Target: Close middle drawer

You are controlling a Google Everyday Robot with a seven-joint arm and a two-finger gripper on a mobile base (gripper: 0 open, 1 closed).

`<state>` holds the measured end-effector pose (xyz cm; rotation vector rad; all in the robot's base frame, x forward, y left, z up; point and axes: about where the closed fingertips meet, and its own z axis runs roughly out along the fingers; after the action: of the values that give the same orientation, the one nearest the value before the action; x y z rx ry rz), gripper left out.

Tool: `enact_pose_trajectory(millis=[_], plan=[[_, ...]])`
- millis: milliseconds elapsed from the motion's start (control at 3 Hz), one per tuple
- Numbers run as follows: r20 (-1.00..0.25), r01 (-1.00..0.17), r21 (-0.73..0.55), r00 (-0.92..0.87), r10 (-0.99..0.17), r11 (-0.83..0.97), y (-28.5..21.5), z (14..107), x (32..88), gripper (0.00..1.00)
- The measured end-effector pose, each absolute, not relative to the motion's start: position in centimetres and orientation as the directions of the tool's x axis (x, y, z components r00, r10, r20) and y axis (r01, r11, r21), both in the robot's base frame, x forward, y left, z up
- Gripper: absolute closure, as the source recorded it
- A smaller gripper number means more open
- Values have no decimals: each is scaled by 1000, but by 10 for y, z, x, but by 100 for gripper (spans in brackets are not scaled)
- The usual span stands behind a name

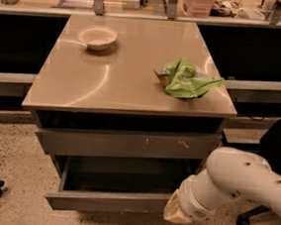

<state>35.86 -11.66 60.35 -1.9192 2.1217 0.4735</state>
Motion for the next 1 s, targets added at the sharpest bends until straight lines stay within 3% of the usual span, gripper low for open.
enact_pose_trajectory(millis=[667, 1000], plan=[[-439, -997, 81, -53, -897, 19, -123, 459, 368, 100], [-464, -988, 156, -88, -881, 17, -113, 429, 347, 100]])
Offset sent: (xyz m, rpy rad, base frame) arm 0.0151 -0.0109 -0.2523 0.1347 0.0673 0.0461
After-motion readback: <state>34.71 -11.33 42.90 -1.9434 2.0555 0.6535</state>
